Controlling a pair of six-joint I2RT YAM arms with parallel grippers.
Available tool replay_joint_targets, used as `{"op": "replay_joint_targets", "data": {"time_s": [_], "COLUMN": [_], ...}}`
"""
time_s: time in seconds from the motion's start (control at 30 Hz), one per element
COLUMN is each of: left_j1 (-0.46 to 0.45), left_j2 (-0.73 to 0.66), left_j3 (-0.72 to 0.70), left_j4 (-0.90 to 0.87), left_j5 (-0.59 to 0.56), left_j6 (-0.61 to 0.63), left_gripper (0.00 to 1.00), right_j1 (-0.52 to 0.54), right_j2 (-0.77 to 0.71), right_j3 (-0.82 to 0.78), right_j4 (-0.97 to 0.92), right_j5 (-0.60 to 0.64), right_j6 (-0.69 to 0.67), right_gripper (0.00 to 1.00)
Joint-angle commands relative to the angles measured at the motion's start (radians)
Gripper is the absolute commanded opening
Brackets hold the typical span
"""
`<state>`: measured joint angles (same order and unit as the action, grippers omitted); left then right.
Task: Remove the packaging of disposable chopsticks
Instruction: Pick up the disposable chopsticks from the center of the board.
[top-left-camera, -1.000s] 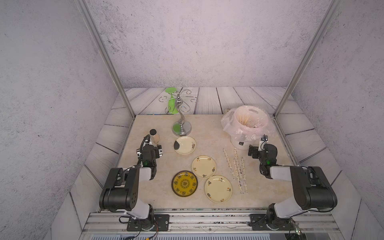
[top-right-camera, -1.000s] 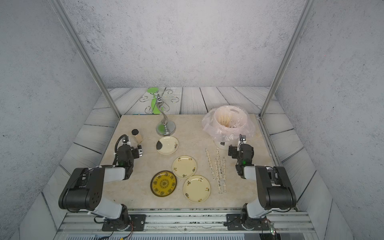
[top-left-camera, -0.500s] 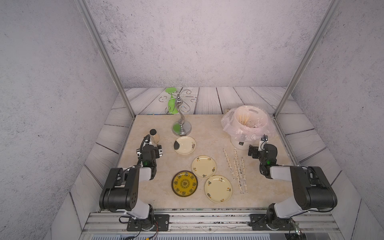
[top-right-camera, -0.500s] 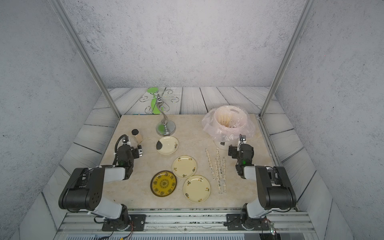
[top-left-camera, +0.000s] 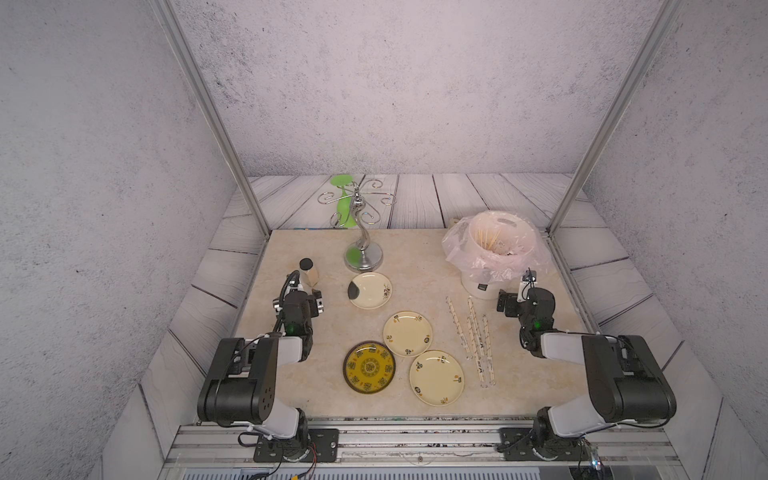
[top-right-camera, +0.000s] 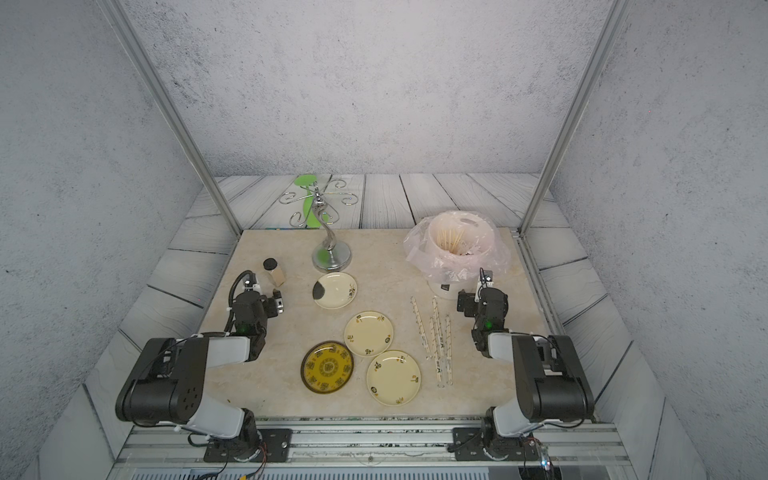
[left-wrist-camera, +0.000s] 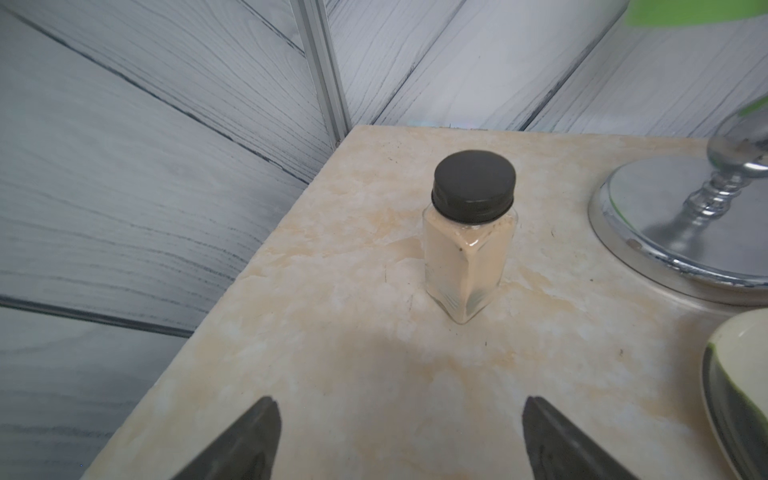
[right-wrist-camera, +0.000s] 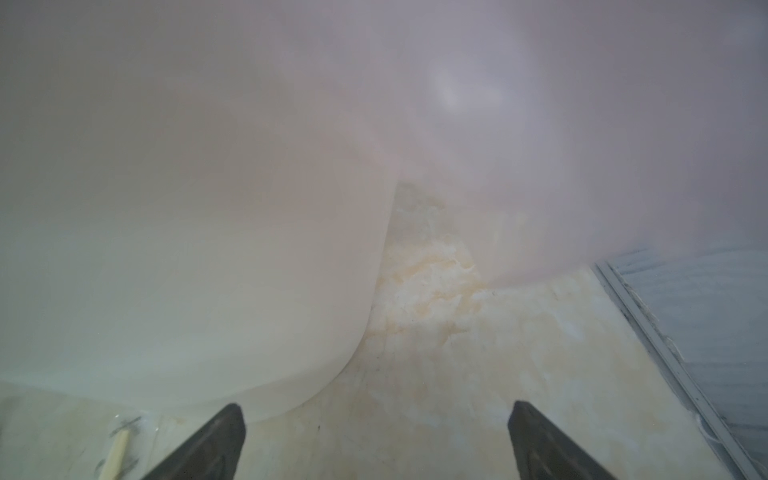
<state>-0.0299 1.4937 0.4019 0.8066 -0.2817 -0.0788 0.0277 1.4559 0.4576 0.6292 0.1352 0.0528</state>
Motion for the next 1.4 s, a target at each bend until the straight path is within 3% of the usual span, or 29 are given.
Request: {"op": "replay_joint_targets", "data": {"time_s": [0.0,0.07,0.2,0.43,0.67,0.87,1.0,1.23,1.37], "left_j1": [0.002,0.001,0.001,0.001,-0.078,-0.180,-0.263,-0.297,-0.310], "left_j2": [-0.060,-0.144,-0.348,-0.580,-0.683,-0.754,-0.805,-0.822,-0.826], "left_j3": [-0.052,-0.044,0.051,0.063,0.206,0.352,0.384,0.422,0.344], "left_j4": [0.106,0.013,-0.370,-0.565,-0.798,-0.991,-1.049,-1.168,-1.102], "left_j5": [0.018,0.022,0.016,0.086,0.173,0.314,0.416,0.767,0.906], "left_j6": [0.017,0.013,-0.064,-0.251,-0.373,-0.366,-0.284,-0.122,-0.096], "left_gripper": [0.92,0.92,0.91,0.84,0.79,0.77,0.76,0.72,0.72], "right_j1": [-0.002,-0.003,-0.003,-0.003,-0.003,-0.002,0.007,0.023,0.035], "right_j2": [-0.143,-0.185,-0.310,-0.542,-0.713,-0.824,-0.840,-0.825,-0.817], "right_j3": [0.065,0.087,0.091,0.070,0.069,0.115,0.165,0.195,0.206], "right_j4": [-0.183,-0.252,-0.397,-0.668,-0.941,-1.163,-1.311,-1.469,-1.550], "right_j5": [0.036,0.067,0.104,0.155,-0.034,-0.173,-0.234,-0.404,-0.476], "right_j6": [0.019,0.043,0.136,0.347,0.487,0.527,0.540,0.575,0.582], "right_gripper": [1.00,1.00,0.99,0.95,0.89,0.76,0.68,0.64,0.60]}}
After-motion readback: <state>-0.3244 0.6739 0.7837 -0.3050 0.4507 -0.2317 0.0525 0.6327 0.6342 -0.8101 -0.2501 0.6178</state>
